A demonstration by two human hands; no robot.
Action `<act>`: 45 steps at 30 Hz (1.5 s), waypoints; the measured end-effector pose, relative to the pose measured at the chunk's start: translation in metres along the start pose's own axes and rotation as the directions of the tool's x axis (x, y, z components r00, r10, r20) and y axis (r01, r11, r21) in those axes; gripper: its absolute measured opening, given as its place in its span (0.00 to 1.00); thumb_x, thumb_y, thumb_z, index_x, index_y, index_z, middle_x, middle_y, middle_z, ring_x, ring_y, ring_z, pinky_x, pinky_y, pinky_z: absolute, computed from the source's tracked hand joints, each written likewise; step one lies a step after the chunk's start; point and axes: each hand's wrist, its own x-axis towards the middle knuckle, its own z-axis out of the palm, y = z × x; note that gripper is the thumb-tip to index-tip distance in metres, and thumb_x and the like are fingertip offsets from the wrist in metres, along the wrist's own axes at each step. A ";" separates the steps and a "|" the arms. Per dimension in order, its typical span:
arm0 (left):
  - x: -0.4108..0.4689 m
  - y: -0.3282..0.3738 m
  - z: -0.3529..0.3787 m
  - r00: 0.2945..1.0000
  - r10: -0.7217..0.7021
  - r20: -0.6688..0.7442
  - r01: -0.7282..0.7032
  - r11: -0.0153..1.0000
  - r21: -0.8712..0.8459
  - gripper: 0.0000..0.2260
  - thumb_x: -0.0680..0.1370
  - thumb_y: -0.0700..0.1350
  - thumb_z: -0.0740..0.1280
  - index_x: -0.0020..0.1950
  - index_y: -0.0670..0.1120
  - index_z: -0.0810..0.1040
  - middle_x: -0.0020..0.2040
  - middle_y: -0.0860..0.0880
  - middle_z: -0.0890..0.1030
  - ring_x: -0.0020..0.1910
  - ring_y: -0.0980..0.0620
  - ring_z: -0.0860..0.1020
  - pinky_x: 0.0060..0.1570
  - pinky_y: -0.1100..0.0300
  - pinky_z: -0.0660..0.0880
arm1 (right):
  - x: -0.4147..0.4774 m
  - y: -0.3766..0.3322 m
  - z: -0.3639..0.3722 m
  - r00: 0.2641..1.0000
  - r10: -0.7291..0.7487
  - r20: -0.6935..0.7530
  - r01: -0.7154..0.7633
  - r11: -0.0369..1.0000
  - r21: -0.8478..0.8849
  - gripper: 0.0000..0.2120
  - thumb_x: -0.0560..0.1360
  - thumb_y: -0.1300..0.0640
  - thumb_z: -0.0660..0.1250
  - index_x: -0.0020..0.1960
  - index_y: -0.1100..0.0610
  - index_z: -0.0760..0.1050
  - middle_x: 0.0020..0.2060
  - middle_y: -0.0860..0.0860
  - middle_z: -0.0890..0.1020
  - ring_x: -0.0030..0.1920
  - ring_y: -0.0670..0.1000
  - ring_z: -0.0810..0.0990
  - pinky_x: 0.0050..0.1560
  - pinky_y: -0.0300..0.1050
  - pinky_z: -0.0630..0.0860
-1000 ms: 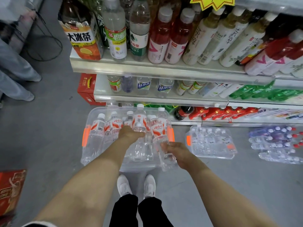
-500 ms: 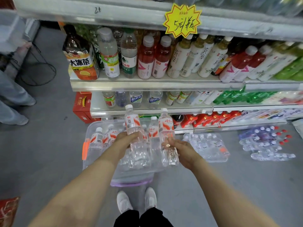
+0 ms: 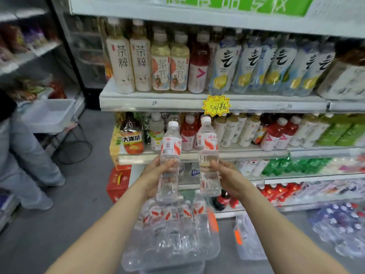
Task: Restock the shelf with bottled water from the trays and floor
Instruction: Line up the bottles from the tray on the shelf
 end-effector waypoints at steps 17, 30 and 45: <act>-0.014 0.224 0.044 0.836 0.548 0.024 -0.548 0.831 0.093 0.45 0.51 0.66 0.83 0.63 0.45 0.79 0.56 0.42 0.85 0.55 0.41 0.83 0.50 0.43 0.79 | 0.030 -0.325 0.097 0.744 -0.643 0.183 0.658 0.752 -0.031 0.33 0.60 0.45 0.84 0.59 0.60 0.80 0.48 0.56 0.87 0.46 0.54 0.86 0.48 0.48 0.83; 0.018 0.276 0.075 0.723 0.687 -0.069 -0.685 0.727 0.049 0.41 0.54 0.64 0.83 0.64 0.51 0.81 0.58 0.44 0.84 0.55 0.41 0.83 0.46 0.48 0.81 | 0.140 -0.456 0.118 0.727 -0.664 0.176 0.687 0.708 -0.165 0.27 0.68 0.54 0.79 0.64 0.59 0.77 0.55 0.54 0.84 0.58 0.56 0.82 0.58 0.54 0.75; 0.027 0.298 0.084 0.694 0.703 -0.153 -0.701 0.709 0.075 0.48 0.46 0.63 0.84 0.63 0.47 0.80 0.55 0.42 0.85 0.51 0.44 0.85 0.39 0.54 0.82 | 0.228 -0.472 0.130 0.795 -0.567 0.217 0.606 0.724 -0.329 0.25 0.69 0.52 0.80 0.61 0.57 0.75 0.57 0.54 0.83 0.58 0.55 0.82 0.62 0.57 0.78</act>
